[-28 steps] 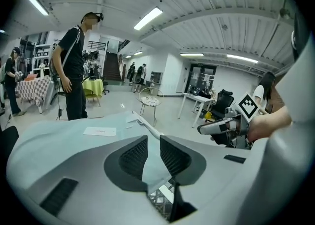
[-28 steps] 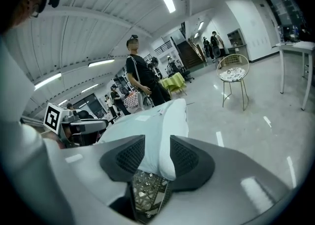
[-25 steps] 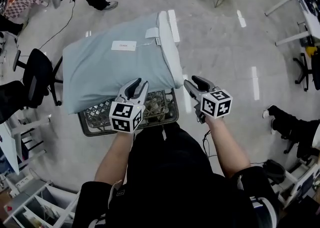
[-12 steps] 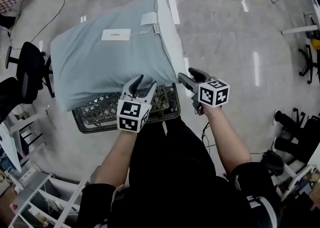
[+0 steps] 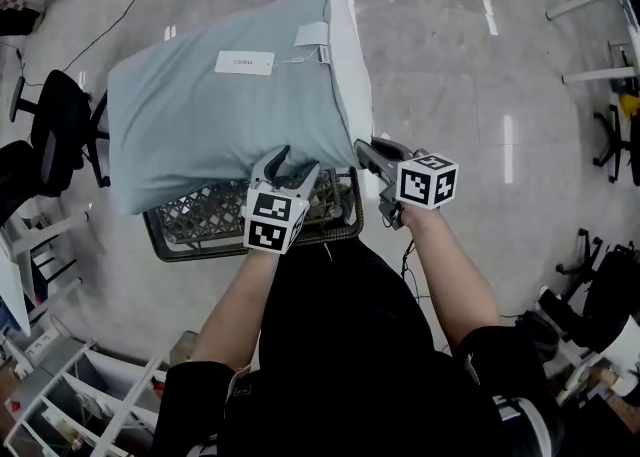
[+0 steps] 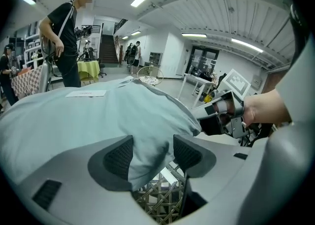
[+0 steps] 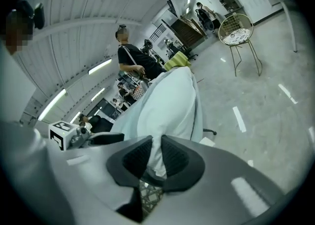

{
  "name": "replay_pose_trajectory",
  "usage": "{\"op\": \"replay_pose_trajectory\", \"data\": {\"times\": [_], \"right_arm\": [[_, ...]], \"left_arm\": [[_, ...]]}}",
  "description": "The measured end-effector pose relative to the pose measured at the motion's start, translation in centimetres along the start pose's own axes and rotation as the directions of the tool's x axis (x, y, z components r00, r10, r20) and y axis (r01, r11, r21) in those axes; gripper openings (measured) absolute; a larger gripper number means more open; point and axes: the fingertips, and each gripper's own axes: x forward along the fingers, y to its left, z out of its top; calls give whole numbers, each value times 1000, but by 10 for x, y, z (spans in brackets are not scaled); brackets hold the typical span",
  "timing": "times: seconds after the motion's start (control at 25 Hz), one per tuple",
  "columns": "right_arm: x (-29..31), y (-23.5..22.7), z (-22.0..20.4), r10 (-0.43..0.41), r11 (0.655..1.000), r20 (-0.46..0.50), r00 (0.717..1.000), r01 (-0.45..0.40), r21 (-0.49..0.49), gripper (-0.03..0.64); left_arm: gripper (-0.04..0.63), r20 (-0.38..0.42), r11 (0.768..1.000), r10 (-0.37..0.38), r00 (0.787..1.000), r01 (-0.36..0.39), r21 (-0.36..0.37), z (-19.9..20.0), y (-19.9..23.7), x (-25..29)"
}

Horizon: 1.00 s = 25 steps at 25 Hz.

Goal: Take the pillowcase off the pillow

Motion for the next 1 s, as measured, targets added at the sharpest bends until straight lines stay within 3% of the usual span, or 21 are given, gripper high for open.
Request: {"op": "replay_pose_trajectory", "data": {"times": [0.12,0.36,0.52,0.68,0.8,0.88,1.0], "right_arm": [[-14,24,23,70,997,49,996,-71,20,49],[-38,82,58,200,980,83,976,-198,-31,43],[-45,119,74,240,970,95,966,-234,-67,41],[-45,130,76,215,973,92,972,-206,-99,40],[-47,117,71,161,985,97,982,-154,-73,40],[-49,108,67,138,990,104,985,-134,-42,38],[-51,99,61,121,993,116,986,-121,-6,38]], "left_arm": [[244,21,1000,14,1000,-14,3,10,1,-16],[244,96,998,64,993,-65,11,37,0,-52],[242,129,995,89,988,-95,43,58,4,-80],[213,96,994,79,992,-86,69,59,8,-83],[88,55,991,83,995,-88,97,48,9,-76],[12,48,994,80,996,-84,75,39,13,-73],[8,42,995,68,997,-71,64,28,14,-69]]}}
